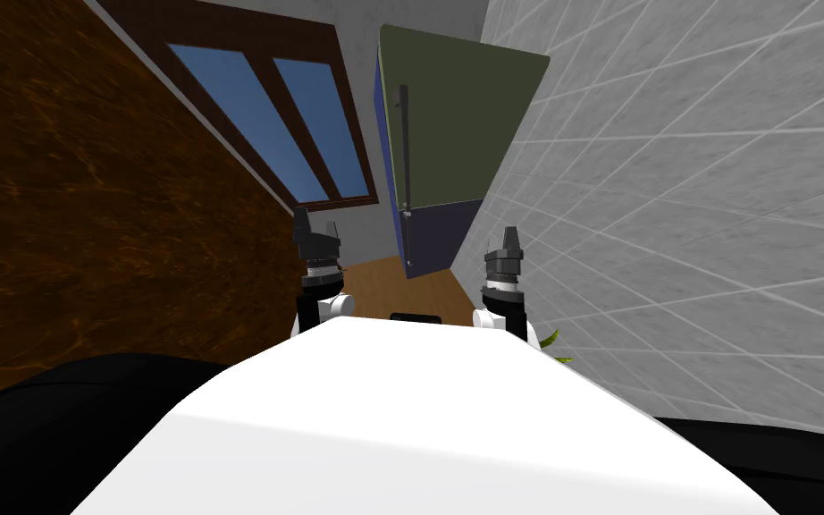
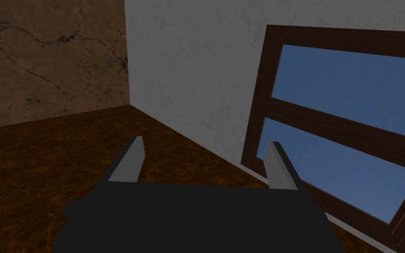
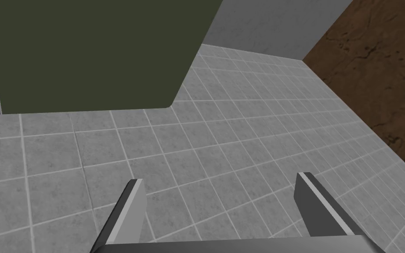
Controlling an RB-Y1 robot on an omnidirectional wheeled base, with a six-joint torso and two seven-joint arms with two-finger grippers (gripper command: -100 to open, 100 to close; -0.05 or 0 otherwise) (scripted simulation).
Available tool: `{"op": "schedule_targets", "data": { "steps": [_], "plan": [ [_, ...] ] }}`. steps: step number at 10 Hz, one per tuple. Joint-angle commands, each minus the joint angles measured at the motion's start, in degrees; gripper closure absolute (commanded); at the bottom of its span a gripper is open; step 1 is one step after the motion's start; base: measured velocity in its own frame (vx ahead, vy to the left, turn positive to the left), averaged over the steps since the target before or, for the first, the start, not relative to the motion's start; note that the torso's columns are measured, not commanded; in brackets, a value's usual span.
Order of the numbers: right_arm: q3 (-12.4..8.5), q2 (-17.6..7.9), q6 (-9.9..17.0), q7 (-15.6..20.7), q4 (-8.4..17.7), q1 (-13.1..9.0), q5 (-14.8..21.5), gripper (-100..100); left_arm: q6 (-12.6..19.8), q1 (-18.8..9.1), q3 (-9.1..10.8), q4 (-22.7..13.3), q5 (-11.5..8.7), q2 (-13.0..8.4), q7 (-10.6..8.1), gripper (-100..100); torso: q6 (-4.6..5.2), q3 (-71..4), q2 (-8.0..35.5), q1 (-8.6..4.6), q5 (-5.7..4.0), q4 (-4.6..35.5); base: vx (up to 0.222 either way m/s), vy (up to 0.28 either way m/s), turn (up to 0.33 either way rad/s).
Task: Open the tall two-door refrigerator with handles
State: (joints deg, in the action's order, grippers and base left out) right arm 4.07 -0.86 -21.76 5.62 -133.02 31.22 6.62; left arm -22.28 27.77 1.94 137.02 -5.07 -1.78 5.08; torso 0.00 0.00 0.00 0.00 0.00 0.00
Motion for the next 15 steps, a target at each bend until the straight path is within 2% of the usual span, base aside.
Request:
{"op": "schedule_targets", "data": {
  "steps": [1,9,10,12,15],
  "plan": [
    [0.0,0.0,0.0,0.0,0.0,0.0,0.0,0,0.0,0.0,0.00,0.0,0.0,0.0,0.00,0,0.00,-4.7,2.3,0.00,0.00,2.3,0.000,0.000,0.000],
    [0.0,0.0,0.0,0.0,0.0,0.0,0.0,0,0.0,0.0,0.00,0.0,0.0,0.0,0.00,0,0.00,-70.7,35.4,0.00,0.00,35.4,0.000,0.000,0.000],
    [-0.5,-1.9,-0.3,0.6,0.3,0.5,-0.1,-100,0.0,0.0,0.00,0.0,0.0,0.0,0.00,0,0.00,-79.2,39.6,0.00,0.00,39.6,0.025,0.026,0.018],
    [-1.6,-4.2,-1.0,2.0,0.9,1.6,-0.3,-100,0.0,0.0,0.00,0.0,0.0,0.0,0.00,0,0.00,-84.3,42.0,0.09,0.03,42.0,0.057,0.053,0.029],
    [-4.4,-6.6,-2.6,5.3,2.2,4.5,-0.8,-100,0.0,0.0,-0.01,0.0,0.0,0.0,0.00,0,0.00,-84.6,42.2,0.04,0.02,42.3,0.099,0.085,0.044]
  ]
}}
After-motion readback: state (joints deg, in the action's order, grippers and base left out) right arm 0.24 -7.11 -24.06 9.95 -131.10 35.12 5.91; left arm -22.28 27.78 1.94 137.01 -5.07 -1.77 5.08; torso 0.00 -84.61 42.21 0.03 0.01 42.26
